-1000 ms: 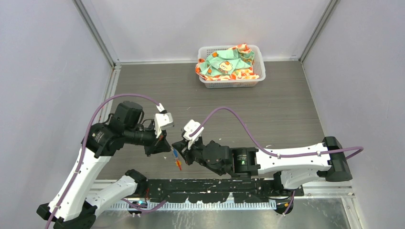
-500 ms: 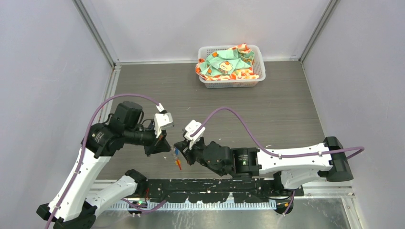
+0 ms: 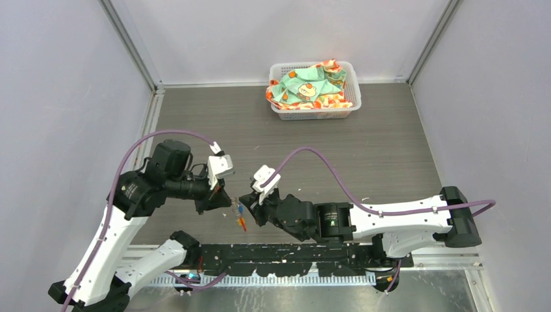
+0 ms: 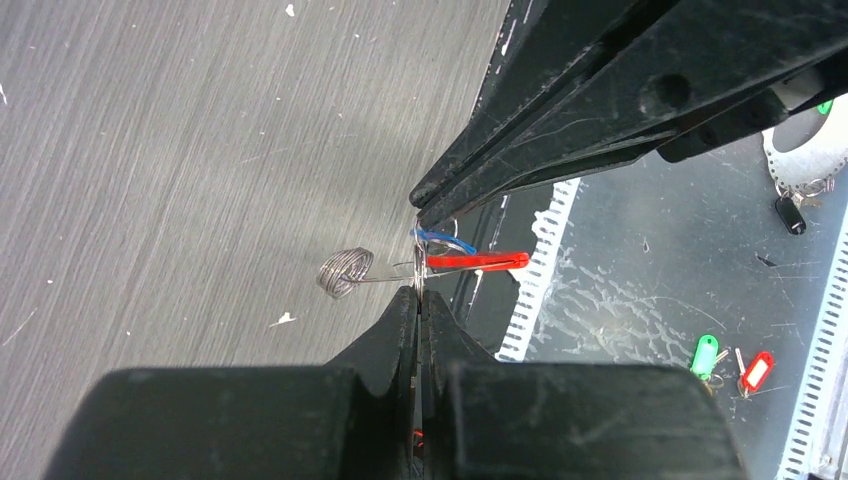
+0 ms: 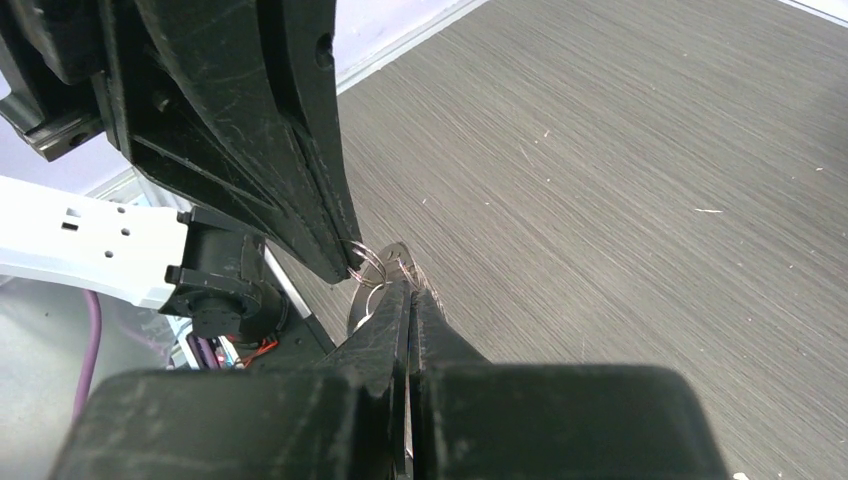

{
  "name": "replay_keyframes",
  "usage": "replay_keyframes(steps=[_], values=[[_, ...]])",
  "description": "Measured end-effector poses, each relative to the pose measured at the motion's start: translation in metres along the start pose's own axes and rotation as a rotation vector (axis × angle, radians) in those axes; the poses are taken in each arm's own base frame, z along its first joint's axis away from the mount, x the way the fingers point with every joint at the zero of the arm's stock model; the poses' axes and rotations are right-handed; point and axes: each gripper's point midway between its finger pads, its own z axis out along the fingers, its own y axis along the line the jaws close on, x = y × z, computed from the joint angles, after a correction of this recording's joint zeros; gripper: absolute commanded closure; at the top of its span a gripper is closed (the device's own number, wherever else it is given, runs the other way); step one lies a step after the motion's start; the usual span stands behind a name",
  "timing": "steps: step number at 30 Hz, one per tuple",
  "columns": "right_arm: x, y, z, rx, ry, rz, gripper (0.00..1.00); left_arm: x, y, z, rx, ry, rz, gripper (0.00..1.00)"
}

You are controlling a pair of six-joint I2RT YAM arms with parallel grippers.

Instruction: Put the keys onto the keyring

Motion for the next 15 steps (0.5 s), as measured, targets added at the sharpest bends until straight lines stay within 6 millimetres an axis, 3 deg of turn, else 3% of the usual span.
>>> replay_keyframes(steps=[15], values=[[-0.012,0.004,-0.008,-0.045,-0.058,0.082,0.99,-0.016,-0.006,-0.011,-0.028,-0.123,0.092,1.0]])
